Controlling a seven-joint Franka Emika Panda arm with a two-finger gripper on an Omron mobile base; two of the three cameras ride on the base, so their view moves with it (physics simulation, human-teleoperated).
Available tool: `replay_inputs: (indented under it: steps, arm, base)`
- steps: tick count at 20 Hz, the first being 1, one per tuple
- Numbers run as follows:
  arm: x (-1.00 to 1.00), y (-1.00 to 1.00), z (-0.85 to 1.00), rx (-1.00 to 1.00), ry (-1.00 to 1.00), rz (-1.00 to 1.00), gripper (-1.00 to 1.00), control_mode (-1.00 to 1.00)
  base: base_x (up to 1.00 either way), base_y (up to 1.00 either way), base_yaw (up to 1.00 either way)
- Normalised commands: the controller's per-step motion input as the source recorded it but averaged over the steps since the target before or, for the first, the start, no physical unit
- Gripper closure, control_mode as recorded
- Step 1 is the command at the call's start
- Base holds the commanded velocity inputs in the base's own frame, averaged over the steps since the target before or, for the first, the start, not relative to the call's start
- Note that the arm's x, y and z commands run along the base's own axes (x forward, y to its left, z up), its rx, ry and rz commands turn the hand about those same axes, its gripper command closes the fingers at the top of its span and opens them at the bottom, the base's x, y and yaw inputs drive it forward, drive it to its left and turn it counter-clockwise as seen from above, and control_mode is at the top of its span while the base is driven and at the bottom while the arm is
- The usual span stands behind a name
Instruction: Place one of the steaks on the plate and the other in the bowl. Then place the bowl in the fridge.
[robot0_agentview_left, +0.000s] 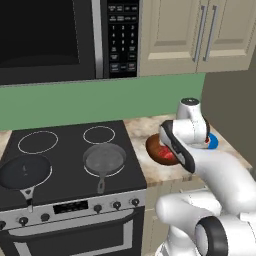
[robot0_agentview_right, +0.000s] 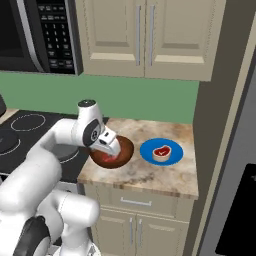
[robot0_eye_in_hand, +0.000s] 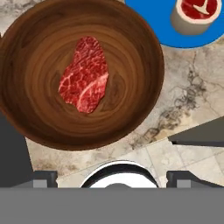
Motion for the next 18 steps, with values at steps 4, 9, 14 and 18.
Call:
replay_inputs:
  steps: [4,9,14,18]
  arm:
    - [-0.89,0.26,0.03,0.01,0.10,0.00,-1.00,-1.00]
    - [-0.69,0.18,0.07,0.01,0.13,0.02,-1.00,-1.00]
    - [-0.24,0.02,0.07,0.13,0.02,0.02,-1.00,-1.00]
    - [0.00,0.01,0.00,0.12,0.01,0.01,-1.00,-1.00]
  base:
    - [0.00,0.00,0.00]
    - [0.00,0.00,0.00]
    - [0.00,0.00,0.00]
    - [0.00,0.00,0.00]
